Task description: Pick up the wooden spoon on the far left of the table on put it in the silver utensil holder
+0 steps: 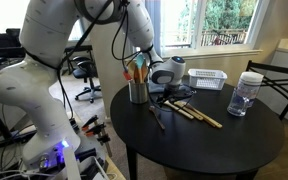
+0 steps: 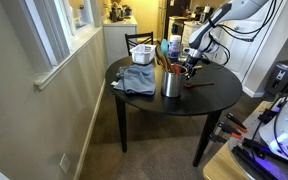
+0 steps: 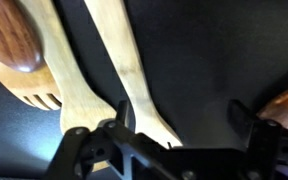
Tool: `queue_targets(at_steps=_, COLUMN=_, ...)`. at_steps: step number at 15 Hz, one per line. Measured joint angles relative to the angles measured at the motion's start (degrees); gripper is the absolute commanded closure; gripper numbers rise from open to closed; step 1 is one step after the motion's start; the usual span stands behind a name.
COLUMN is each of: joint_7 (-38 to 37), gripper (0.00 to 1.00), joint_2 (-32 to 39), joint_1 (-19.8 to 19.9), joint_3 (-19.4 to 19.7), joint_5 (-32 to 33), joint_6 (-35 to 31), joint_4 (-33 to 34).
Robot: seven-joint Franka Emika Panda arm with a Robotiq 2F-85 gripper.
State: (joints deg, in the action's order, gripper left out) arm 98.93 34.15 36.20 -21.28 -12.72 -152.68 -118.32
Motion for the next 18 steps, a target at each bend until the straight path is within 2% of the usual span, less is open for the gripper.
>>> queue_targets(at_steps=12, joint_7=0.0, gripper=0.0, joint_2=-1.2, joint_1=-8.5, joint_3=8.3, joint_5=0.0, joint_6=-0.1, joint_4=0.9)
queue_targets(at_steps=18, joint_7=0.0, gripper=0.0, joint_2=1.6, joint_1=-11.1, joint_3=11.2, joint_5=0.2, joint_6=0.0, joint_4=4.2)
